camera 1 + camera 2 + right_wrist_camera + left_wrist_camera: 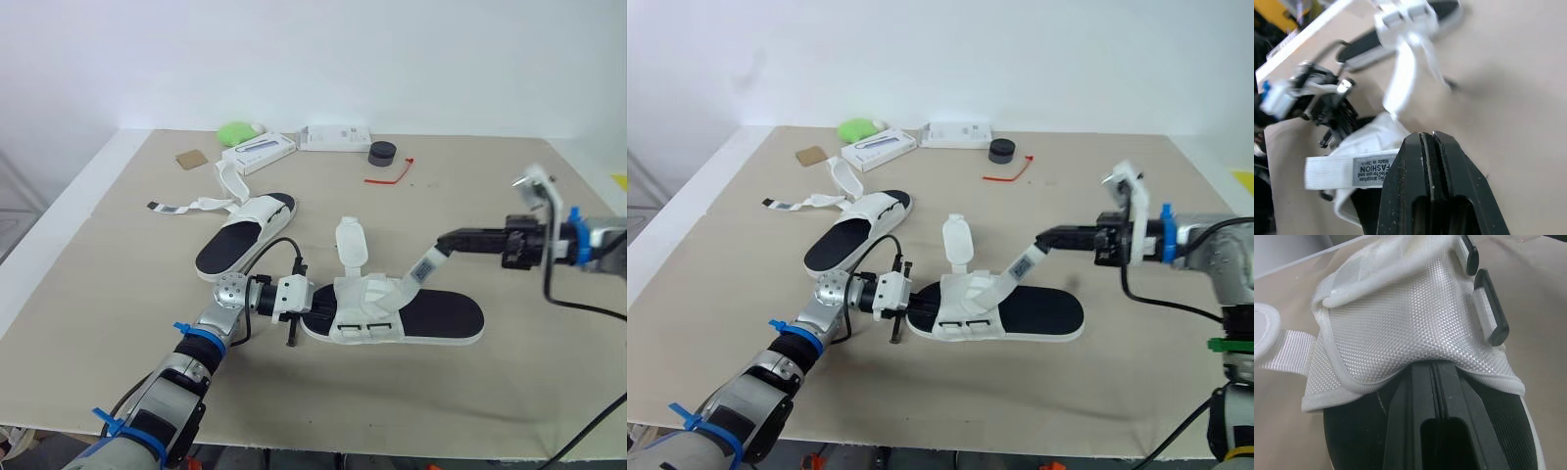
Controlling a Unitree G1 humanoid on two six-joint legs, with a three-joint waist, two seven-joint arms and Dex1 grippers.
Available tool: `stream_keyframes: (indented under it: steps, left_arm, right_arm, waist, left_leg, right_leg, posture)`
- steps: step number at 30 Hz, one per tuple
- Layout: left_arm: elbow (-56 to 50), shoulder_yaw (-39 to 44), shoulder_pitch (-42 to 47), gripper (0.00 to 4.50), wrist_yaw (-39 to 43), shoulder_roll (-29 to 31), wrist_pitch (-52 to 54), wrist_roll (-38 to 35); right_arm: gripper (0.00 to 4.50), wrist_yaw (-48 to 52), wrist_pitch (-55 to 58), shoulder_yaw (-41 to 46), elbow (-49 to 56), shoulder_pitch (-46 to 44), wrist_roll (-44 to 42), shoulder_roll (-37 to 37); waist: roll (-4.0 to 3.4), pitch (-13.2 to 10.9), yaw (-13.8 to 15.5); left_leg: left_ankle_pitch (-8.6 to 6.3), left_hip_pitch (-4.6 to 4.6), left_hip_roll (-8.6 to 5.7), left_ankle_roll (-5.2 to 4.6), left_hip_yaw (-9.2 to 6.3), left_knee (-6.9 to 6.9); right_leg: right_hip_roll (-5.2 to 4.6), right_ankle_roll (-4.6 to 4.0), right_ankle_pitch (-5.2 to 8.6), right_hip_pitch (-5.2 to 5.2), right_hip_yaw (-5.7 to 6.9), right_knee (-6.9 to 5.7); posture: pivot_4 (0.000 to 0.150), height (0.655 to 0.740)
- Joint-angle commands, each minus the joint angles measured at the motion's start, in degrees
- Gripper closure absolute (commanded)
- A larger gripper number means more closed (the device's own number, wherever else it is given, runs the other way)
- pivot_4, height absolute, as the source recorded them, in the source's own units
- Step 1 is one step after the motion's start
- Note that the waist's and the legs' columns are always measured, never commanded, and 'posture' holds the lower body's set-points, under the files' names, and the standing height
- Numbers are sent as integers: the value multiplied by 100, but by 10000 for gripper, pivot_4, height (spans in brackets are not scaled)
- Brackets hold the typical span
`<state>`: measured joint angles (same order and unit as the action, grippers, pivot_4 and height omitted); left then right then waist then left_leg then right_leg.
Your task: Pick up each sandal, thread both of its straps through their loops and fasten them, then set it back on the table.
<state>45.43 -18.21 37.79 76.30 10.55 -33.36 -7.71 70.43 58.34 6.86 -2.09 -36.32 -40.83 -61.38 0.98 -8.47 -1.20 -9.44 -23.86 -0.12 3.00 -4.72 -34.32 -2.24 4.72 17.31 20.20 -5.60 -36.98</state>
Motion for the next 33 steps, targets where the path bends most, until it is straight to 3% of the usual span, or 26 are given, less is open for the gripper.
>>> stream_keyframes:
  steps: [1,6,12,19,22,23,24,26,29,33]
  left_arm:
    - [626,-381,-346,45000,12,187,349,651]
    - [686,-399,-312,45000,37,163,328,659]
    - [786,-412,-235,45000,63,114,301,673]
    - [880,-429,-214,45000,86,98,241,698]
    - [907,-443,-201,45000,95,93,229,706]
    - [916,-449,-199,45000,97,88,227,709]
    - [923,-455,-196,45000,98,82,223,711]
    - [933,-462,-194,45000,103,72,215,710]
    - [928,-467,-207,45000,113,58,214,700]
    - [888,-484,-258,45000,126,41,216,691]
  right_arm:
    - [44628,330,-24,512,903,83,-501,-245]
    - [44628,832,-244,1145,2676,825,-1094,-665]
    - [44628,1145,-1631,1327,4260,2272,-287,-877]
    - [44628,1388,-3651,1000,4665,4332,2013,-1220]
    - [35630,1539,-3424,1152,4746,4715,1831,-1272]
    - [30152,1592,-3259,1262,4717,4813,1753,-1310]
    - [28316,1693,-3145,1403,4678,4913,1674,-1321]
    - [20907,1832,-2691,1749,4628,4970,1167,-1275]
    - [20907,1805,-1882,2096,4368,4858,342,-1223]
    - [20907,1525,-1037,1970,3790,4917,44,-1281]
  waist:
    - [1,-1,-2]
    - [2,-1,4]
    - [22,0,4]
    - [31,5,10]
    - [34,3,11]
    - [32,3,10]
    - [36,2,9]
    - [42,-1,9]
    - [43,-1,10]
    - [63,0,11]
  left_leg:
    - [0,0,1,0,1,-1]
    - [0,-10,-1,0,-1,-1]
    - [-8,-13,1,13,-3,-7]
    - [-10,-18,1,18,2,-11]
    - [-9,-18,-2,17,0,-10]
    - [-9,-18,-2,17,0,-11]
    - [-8,-16,-5,16,1,-11]
    - [-8,-15,2,16,0,-12]
    - [-8,-13,2,16,0,-12]
    - [-7,-13,5,15,-1,-12]
  right_leg:
    - [0,0,0,0,0,0]
    - [-7,1,2,6,8,0]
    - [-20,3,6,8,27,1]
    - [-62,-1,8,4,88,1]
    - [-68,0,9,-2,101,1]
    - [-68,0,9,-2,101,1]
    - [-71,2,8,-5,101,1]
    - [-73,0,9,-12,116,1]
    - [-75,-1,9,-18,120,2]
    - [-81,-6,12,-25,133,2]
  posture:
    - [1500,7400]
    - [1500,7400]
    - [1500,7400]
    - [1500,7400]
    - [1500,7400]
    - [1500,7400]
    - [1500,7400]
    - [1500,7400]
    - [1500,7400]
    - [1500,7400]
